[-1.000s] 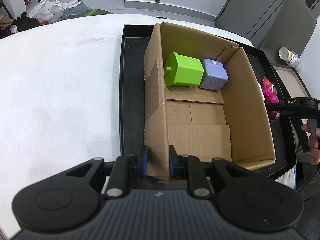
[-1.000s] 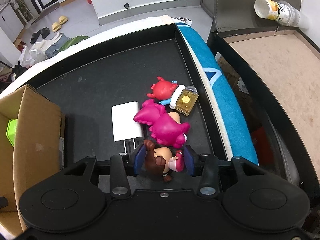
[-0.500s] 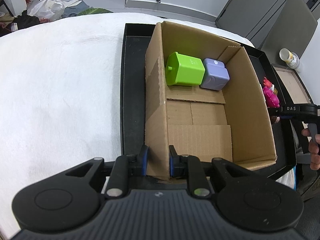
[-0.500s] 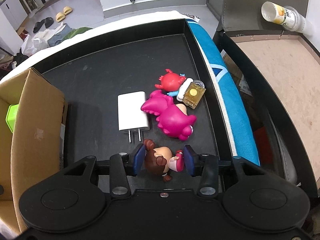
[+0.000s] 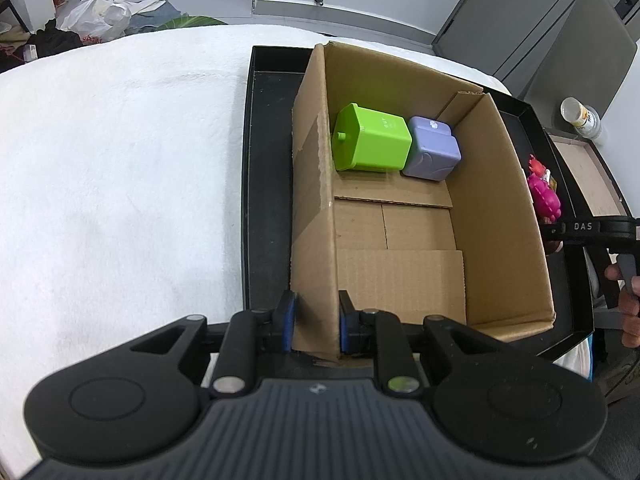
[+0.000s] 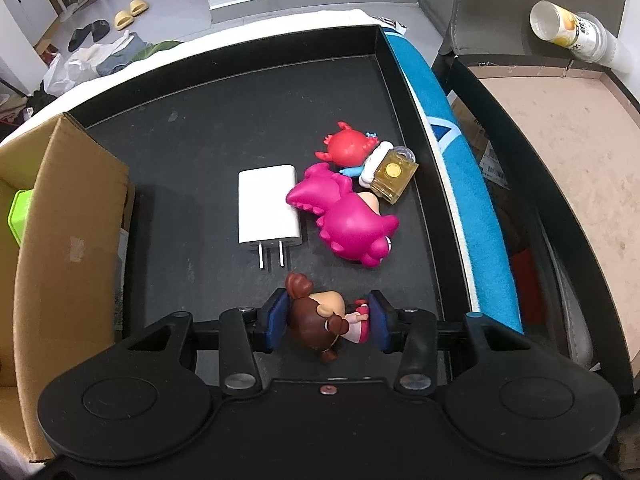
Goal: Organize rigid objects
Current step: 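Lift the doll figurine with the right gripper and carry it over the box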
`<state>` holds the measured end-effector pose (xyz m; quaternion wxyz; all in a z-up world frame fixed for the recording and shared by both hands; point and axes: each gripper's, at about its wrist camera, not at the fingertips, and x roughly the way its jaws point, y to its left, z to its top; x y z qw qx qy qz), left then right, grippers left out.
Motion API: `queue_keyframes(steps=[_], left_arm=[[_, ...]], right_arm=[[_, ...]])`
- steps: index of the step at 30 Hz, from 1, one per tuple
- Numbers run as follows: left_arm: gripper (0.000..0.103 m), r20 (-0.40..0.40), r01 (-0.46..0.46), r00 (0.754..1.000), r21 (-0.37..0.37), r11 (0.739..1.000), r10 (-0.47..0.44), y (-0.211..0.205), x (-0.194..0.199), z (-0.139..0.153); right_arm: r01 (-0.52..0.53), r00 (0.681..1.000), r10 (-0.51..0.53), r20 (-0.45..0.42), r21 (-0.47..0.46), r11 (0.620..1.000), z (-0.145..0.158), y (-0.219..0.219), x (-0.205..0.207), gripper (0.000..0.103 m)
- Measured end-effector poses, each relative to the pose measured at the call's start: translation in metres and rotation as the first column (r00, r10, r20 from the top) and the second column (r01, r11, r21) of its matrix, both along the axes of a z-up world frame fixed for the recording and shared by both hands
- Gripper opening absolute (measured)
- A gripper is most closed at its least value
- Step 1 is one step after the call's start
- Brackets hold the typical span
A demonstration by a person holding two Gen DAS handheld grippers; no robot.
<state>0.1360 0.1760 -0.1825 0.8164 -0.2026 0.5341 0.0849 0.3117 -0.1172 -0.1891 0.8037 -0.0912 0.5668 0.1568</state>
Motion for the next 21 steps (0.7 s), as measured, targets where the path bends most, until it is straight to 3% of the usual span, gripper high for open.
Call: queue_keyframes(steps=[21], left_arm=[[0.019, 0.010, -0.015, 1.000, 0.002, 1.000, 0.015, 0.002, -0.005, 0.006]], right_arm=[[-0.059, 0.996, 0.054, 0.069, 0.073, 0.996, 0.049, 0.017, -0.025, 0.042]])
